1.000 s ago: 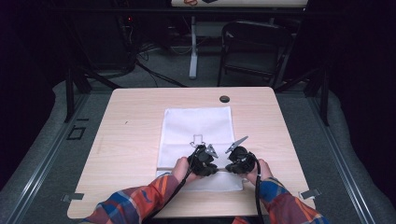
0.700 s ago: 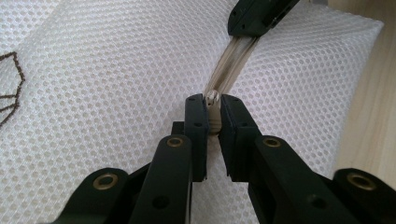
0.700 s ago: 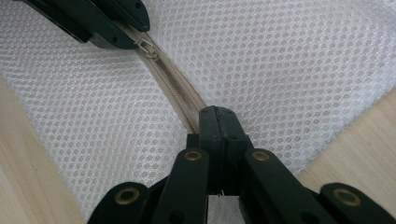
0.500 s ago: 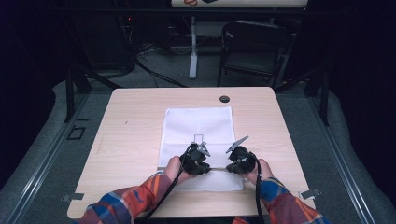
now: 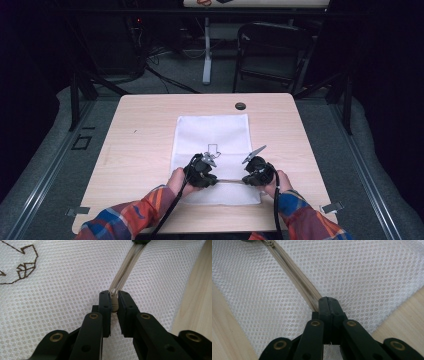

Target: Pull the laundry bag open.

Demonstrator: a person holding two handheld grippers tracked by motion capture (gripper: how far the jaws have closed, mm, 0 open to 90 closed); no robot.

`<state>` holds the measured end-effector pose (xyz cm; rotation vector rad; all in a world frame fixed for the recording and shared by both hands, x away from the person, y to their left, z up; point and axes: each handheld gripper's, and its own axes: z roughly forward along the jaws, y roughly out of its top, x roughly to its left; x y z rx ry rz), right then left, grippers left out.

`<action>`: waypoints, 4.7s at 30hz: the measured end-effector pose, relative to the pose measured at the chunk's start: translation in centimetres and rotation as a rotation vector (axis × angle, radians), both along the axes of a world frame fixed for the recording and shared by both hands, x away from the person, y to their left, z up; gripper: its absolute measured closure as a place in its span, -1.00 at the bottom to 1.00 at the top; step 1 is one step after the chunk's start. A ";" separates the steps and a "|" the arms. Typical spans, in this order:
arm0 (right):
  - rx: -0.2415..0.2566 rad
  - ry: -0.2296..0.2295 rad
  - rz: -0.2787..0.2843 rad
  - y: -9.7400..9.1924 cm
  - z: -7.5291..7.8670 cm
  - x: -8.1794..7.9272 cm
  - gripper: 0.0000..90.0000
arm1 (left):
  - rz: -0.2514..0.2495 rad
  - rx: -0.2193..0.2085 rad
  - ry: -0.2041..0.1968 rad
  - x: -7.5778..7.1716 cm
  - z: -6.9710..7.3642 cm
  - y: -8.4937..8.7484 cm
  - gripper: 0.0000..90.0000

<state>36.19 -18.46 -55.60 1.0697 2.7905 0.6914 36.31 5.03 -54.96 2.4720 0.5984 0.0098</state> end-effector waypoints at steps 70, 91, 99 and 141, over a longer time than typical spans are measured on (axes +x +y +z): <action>0.011 0.018 -0.012 -0.1 0.0 0.1 1.00 | 0.133 0.015 0.002 -1.1 1.0 7.9 0.82; 0.026 0.022 -0.018 -0.1 0.0 0.0 1.00 | 0.176 0.003 0.006 -1.6 1.5 10.0 0.82; 0.011 0.019 -0.015 -0.2 0.0 0.1 1.00 | 0.195 0.006 0.004 -1.6 1.6 10.9 0.82; 0.018 0.023 -0.016 -0.1 0.0 0.1 1.00 | 0.318 0.057 0.044 -1.9 1.7 14.5 0.81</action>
